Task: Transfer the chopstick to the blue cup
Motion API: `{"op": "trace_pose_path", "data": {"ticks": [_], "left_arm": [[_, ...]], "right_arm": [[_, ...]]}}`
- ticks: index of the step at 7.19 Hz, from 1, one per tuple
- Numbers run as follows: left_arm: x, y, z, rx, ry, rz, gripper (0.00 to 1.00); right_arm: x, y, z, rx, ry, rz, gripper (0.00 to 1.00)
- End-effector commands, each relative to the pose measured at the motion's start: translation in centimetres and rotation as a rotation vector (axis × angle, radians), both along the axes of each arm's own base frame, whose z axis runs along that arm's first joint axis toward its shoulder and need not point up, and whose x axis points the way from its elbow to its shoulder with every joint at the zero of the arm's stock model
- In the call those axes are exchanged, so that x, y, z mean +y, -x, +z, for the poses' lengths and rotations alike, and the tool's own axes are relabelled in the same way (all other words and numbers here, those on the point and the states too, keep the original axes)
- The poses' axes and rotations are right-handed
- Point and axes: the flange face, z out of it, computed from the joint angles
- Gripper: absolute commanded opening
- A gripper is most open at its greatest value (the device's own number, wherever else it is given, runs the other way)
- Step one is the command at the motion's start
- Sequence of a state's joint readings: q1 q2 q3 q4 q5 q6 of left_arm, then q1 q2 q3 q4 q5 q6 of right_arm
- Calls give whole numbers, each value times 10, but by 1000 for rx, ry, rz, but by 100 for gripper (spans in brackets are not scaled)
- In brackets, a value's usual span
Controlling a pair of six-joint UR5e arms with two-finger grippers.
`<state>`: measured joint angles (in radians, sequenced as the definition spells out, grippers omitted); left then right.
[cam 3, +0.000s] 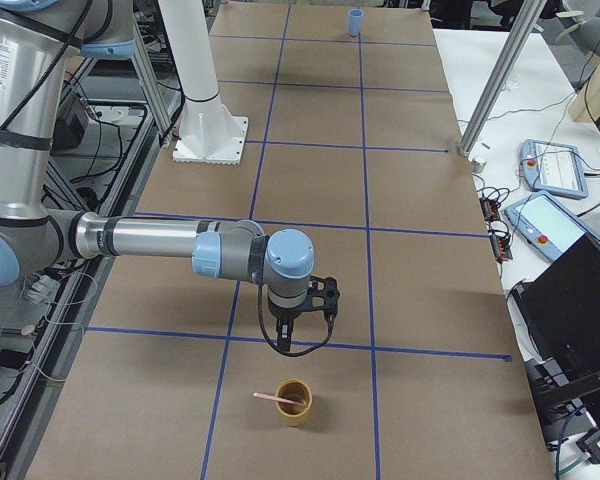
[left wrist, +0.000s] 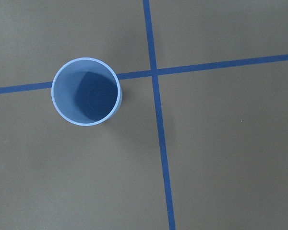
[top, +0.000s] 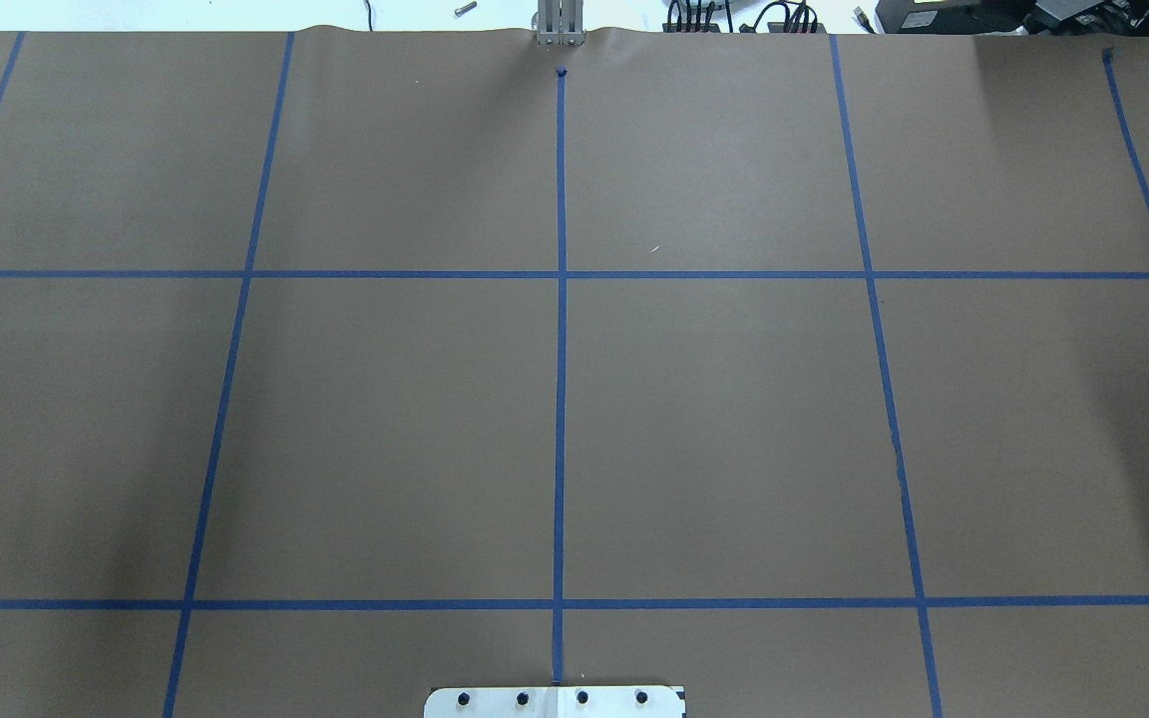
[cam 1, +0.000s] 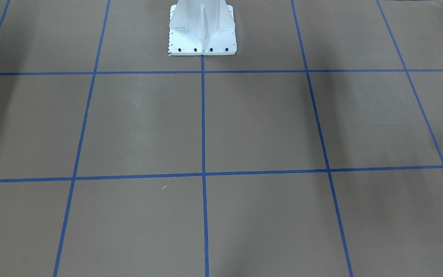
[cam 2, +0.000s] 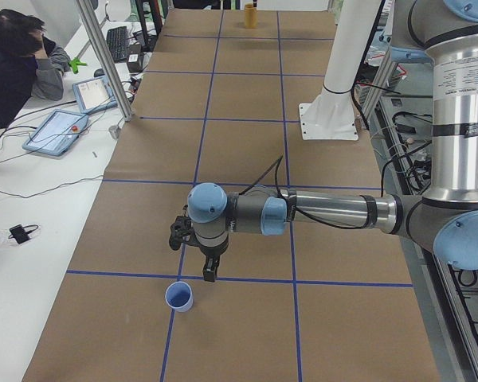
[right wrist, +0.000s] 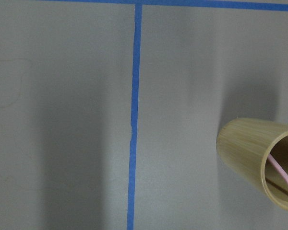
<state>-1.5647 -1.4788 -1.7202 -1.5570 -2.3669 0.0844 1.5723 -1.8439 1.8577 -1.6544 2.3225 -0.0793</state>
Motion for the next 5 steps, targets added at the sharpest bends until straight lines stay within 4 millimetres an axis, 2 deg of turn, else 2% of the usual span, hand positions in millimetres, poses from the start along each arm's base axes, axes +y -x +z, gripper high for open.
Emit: {"op": "trace_pose_path", "data": {"ticks": [1, 3, 5], "left_arm": [[-1, 0, -2, -2, -5, 1, 99], [-1, 0, -5, -5, -10, 0, 99], [-3, 1, -19, -9, -42, 0, 99]], "right_arm": [[-1, 0, -4, 0, -8, 1, 100], [0, 0, -4, 0, -6, 1, 100], [0, 0, -1, 6, -4, -2, 100]]}}
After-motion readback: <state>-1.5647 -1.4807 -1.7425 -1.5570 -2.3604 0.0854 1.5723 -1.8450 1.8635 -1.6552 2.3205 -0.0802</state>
